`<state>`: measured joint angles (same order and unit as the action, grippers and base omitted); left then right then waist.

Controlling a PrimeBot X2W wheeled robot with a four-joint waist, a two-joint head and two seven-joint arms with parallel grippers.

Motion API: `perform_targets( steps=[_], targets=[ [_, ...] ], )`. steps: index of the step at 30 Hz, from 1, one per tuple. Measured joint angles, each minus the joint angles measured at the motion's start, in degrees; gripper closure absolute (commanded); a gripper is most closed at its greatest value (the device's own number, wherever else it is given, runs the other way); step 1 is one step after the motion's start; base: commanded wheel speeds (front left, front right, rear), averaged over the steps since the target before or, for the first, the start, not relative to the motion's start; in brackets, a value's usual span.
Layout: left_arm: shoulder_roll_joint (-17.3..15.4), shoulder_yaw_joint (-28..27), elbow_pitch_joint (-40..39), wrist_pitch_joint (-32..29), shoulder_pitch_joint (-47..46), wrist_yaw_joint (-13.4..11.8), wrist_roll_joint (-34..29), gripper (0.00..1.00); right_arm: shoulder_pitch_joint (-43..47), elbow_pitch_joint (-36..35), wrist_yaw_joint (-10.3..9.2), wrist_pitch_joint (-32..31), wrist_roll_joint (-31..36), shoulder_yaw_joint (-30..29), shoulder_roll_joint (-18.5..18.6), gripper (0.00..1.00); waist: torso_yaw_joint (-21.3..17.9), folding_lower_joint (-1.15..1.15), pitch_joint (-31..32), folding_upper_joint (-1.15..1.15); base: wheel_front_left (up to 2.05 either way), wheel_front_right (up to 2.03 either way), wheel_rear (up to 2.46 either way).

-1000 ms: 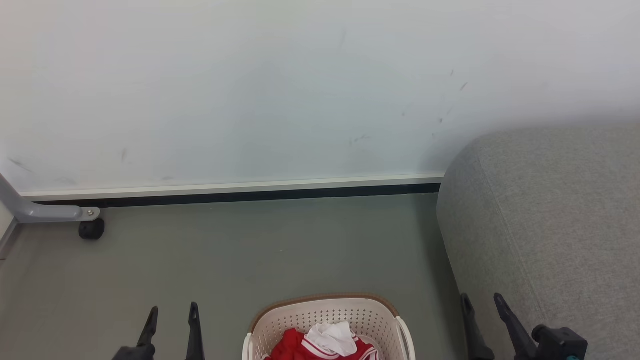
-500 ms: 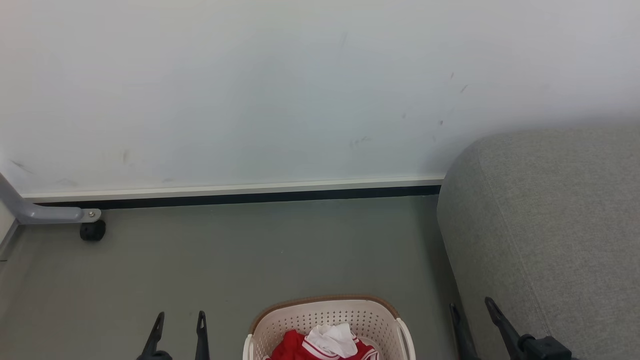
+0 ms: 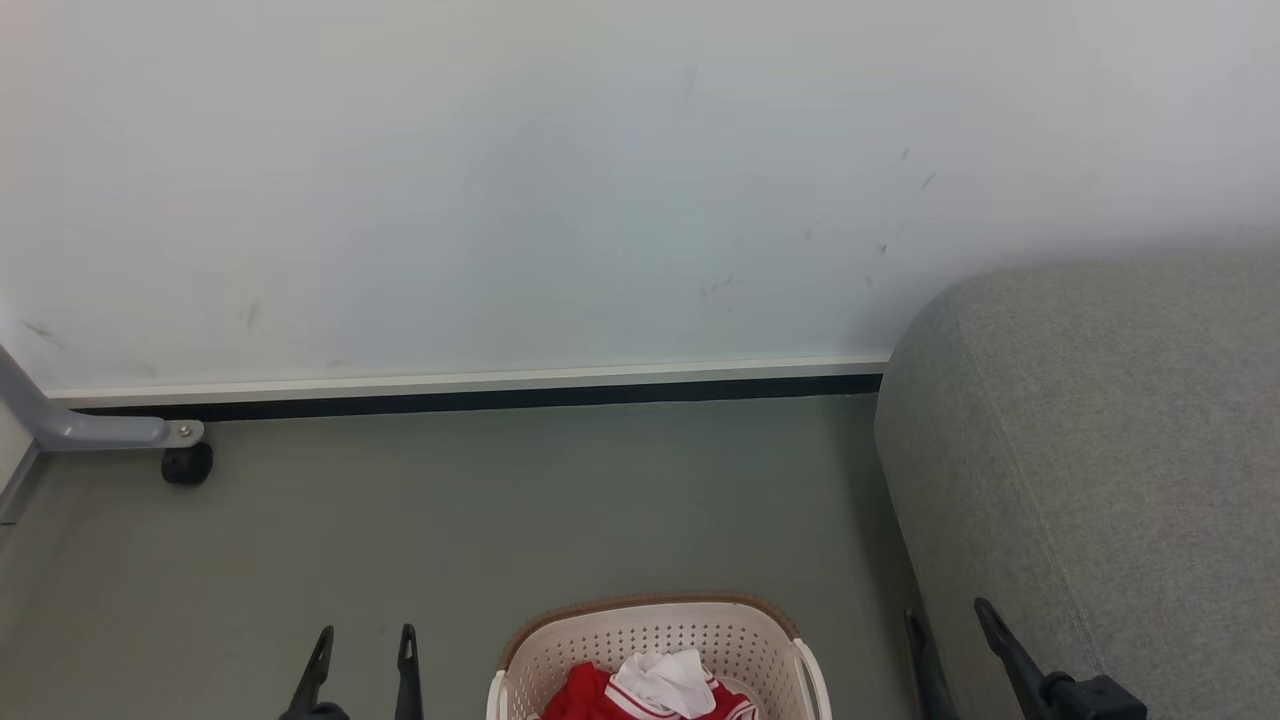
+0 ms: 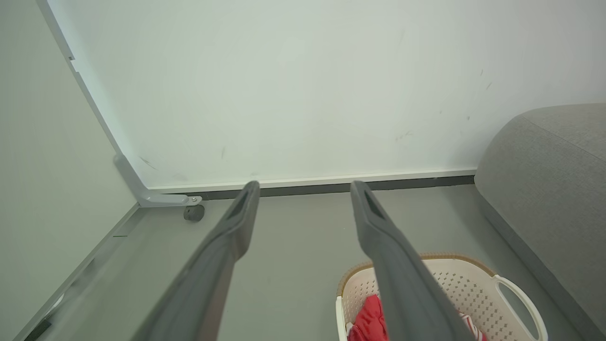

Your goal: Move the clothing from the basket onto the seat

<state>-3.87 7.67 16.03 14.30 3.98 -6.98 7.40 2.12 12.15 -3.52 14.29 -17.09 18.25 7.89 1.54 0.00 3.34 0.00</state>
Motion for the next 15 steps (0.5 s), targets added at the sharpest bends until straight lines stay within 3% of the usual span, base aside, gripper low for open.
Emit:
perform_targets(
  steps=[15],
  targets=[
    [0.1,0.0,0.0,0.0,0.0,0.0,0.0,0.00,0.9,0.0,0.25,0.0,0.0,-0.9,-0.2,0.00,0.0,0.00,-0.2,0.00,0.00,0.00,0.00]
  ],
)
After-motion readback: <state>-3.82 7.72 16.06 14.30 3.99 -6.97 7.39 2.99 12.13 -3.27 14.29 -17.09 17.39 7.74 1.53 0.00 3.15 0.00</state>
